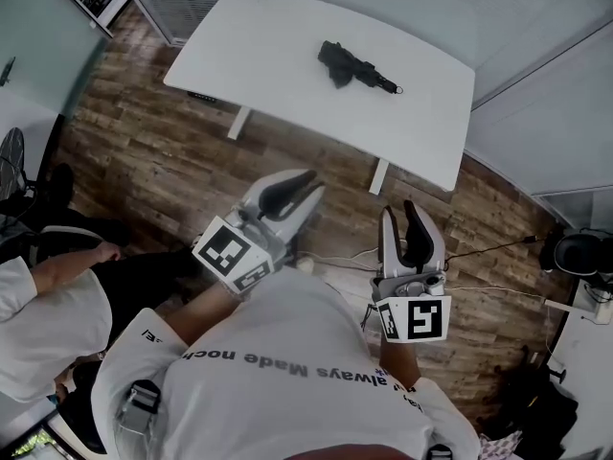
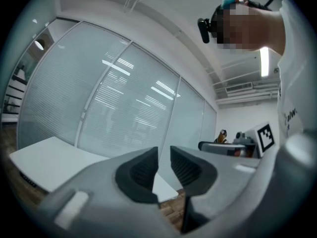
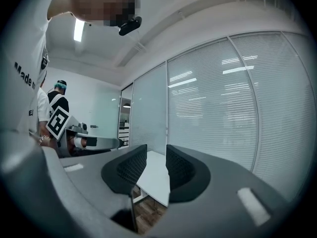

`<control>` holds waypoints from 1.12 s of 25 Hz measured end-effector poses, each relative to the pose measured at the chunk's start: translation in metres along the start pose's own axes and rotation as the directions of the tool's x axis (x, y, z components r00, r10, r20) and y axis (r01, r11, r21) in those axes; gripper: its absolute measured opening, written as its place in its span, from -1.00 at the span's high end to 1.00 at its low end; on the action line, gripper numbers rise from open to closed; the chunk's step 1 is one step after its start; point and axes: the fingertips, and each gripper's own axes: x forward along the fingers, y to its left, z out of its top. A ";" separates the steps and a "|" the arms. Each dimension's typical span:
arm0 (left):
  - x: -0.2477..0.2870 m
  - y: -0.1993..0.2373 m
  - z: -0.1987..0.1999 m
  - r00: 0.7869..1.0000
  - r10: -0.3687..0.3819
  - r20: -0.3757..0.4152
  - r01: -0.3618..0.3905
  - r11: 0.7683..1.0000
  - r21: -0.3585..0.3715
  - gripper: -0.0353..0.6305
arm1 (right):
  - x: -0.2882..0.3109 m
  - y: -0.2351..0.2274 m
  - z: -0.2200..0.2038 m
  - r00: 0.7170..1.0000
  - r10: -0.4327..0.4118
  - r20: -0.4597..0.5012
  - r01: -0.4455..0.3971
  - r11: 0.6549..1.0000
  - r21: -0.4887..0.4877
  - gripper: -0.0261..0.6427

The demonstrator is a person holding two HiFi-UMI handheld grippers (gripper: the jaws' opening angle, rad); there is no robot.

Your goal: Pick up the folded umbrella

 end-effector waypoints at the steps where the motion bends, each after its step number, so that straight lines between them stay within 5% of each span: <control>1: 0.002 0.008 0.003 1.000 0.002 0.003 -0.002 1.000 0.000 0.65 | 0.010 0.000 0.001 1.000 0.004 -0.001 -0.004 1.000 -0.005 0.56; 17: 0.013 0.181 0.064 0.999 0.016 0.040 -0.016 1.000 0.013 0.65 | 0.196 0.027 0.033 0.999 0.027 0.022 -0.026 0.999 -0.027 0.60; 28: 0.044 0.233 0.059 1.000 0.006 0.007 -0.006 1.000 -0.024 0.65 | 0.239 -0.005 0.026 0.999 -0.037 -0.010 0.037 0.999 -0.017 0.62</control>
